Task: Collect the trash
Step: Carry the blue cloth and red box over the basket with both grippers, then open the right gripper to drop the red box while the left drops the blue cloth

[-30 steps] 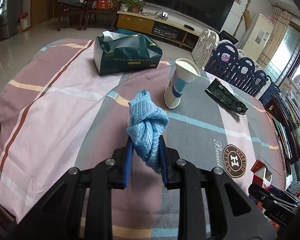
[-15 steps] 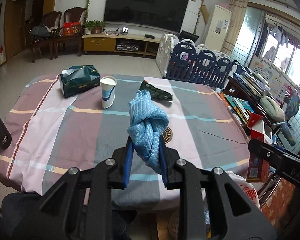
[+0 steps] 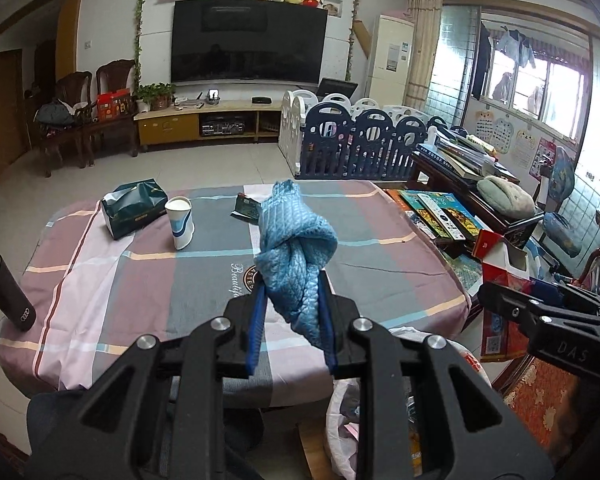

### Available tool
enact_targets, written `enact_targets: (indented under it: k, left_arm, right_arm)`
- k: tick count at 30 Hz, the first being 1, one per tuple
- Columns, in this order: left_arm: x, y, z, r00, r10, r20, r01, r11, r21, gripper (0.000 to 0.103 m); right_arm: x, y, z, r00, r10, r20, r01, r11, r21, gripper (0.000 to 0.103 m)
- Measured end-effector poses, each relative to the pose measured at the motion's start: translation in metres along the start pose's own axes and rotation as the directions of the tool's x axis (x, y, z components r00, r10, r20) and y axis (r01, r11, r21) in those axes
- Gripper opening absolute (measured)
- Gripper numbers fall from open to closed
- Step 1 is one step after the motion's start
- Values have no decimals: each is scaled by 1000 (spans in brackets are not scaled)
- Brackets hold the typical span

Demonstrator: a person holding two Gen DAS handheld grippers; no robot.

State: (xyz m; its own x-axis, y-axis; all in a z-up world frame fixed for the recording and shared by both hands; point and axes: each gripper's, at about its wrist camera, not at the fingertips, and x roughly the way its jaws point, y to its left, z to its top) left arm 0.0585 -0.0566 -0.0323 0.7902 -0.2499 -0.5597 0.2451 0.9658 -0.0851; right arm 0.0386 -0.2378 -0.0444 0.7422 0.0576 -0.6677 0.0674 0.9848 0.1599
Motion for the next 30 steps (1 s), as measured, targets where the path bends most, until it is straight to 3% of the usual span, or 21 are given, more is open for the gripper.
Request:
enact_targets:
  k: [4,12,21,26,30]
  left_arm:
    - [1,-12,-5,999,-31,-21,32,999,22,25]
    - [28,-43,-40,980,-119,-161,133,988,83,25]
    - [41,-43,-48,969,-142,-202,158,985,68,25]
    - [40,-43,-49,965,-167,-201,183,981,62,25]
    - [38,-48,-50,965,-180,-193,198,977,79,25]
  right_arm:
    - [4,-8,-11,999,-24,-35,23,1000,-2,61]
    - [19,-26,-30,993,-47,-110,51,998,36,61]
    - [38,-39,-44,980,-64,-187,76,996,55,61]
    - [53,-49,-66,961,-111,-255,121,992,25,61]
    - [69,-65,-90,930,-119,-348,146,988,52,62]
